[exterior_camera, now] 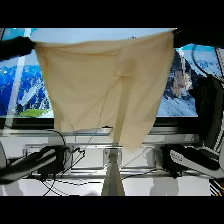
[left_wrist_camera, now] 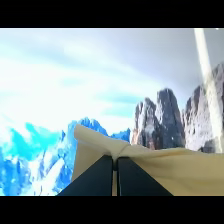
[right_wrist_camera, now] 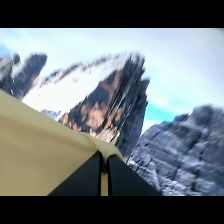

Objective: Fold the clothes and pants, and hang the long-sleeved shirts on hangers.

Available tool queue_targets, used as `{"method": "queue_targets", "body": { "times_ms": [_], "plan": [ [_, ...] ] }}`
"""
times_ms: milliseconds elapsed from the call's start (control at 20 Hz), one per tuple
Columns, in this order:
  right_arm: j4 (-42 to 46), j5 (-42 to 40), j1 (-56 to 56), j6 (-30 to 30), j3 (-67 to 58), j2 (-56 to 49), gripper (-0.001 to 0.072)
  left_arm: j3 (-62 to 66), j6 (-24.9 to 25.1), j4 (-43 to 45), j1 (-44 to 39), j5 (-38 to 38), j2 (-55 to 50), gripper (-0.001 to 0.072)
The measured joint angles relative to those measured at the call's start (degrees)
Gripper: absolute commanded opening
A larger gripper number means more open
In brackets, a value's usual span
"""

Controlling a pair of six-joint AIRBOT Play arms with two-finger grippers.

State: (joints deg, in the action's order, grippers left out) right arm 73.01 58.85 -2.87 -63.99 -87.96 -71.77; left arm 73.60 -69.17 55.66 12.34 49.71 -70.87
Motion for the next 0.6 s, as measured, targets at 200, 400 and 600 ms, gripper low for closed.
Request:
{"method": "queue_targets", "body": {
  "times_ms": [200, 400, 600],
  "plan": [
    [-0.11, -6.88, 0.0, -3.58, -0.02, -14.16, 0.0015, 0.57, 4.13, -5.6, -1.07, -3.39, -12.57, 0.0008],
    [0.26, -11.13, 0.13, -5.99, -0.04, -19.98, 0.0015, 0.87, 5.92, -5.66, -1.36, -5.16, -16.68, 0.0009],
    [0.85, -7.52, 1.64, -6.67, -0.04, -21.55, 0.0014, 0.94, 6.38, 3.74, -1.51, 1.77, -17.73, 0.0009]
  ]
}}
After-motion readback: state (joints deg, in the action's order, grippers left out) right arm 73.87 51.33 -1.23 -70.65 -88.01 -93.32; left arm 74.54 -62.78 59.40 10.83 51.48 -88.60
